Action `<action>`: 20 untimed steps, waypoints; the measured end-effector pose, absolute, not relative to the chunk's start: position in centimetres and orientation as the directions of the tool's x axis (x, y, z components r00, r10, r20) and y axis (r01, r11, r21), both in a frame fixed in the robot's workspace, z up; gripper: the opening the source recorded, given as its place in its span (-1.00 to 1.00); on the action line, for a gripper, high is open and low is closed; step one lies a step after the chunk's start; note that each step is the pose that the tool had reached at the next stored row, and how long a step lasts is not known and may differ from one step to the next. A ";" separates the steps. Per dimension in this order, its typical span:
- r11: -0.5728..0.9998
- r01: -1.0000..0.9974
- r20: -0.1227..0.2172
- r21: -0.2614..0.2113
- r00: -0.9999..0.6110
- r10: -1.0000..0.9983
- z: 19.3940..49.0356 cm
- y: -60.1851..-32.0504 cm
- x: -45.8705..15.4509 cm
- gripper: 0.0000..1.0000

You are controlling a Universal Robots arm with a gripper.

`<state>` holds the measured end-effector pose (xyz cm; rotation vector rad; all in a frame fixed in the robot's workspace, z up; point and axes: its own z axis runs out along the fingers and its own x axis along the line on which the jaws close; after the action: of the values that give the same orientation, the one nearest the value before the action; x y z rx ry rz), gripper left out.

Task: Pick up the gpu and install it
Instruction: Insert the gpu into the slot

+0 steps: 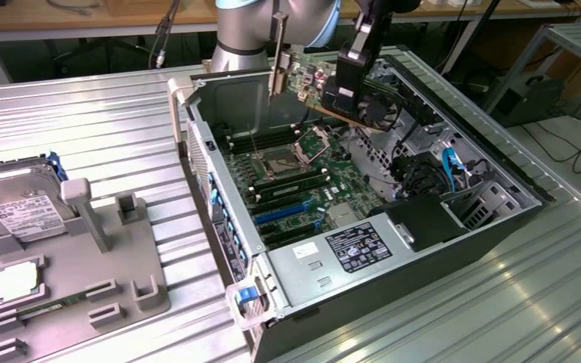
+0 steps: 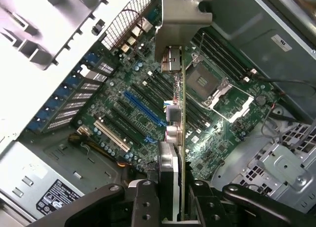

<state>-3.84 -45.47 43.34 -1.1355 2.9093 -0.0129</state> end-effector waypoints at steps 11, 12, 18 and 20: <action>0.587 -0.809 -0.014 -0.014 -0.587 -0.809 43.2 -45.5 -3.8 -0.44; 0.573 -0.820 -0.014 -0.014 -0.572 -0.820 43.2 -45.5 -3.8 -0.44; 0.478 -0.878 -0.014 -0.014 -0.478 -0.878 43.2 -45.5 -3.8 -0.44; 0.435 -0.900 -0.014 -0.014 -0.435 -0.900 43.2 -45.5 -3.8 -0.44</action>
<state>-3.83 -45.47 43.16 -1.6588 2.6446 -0.0071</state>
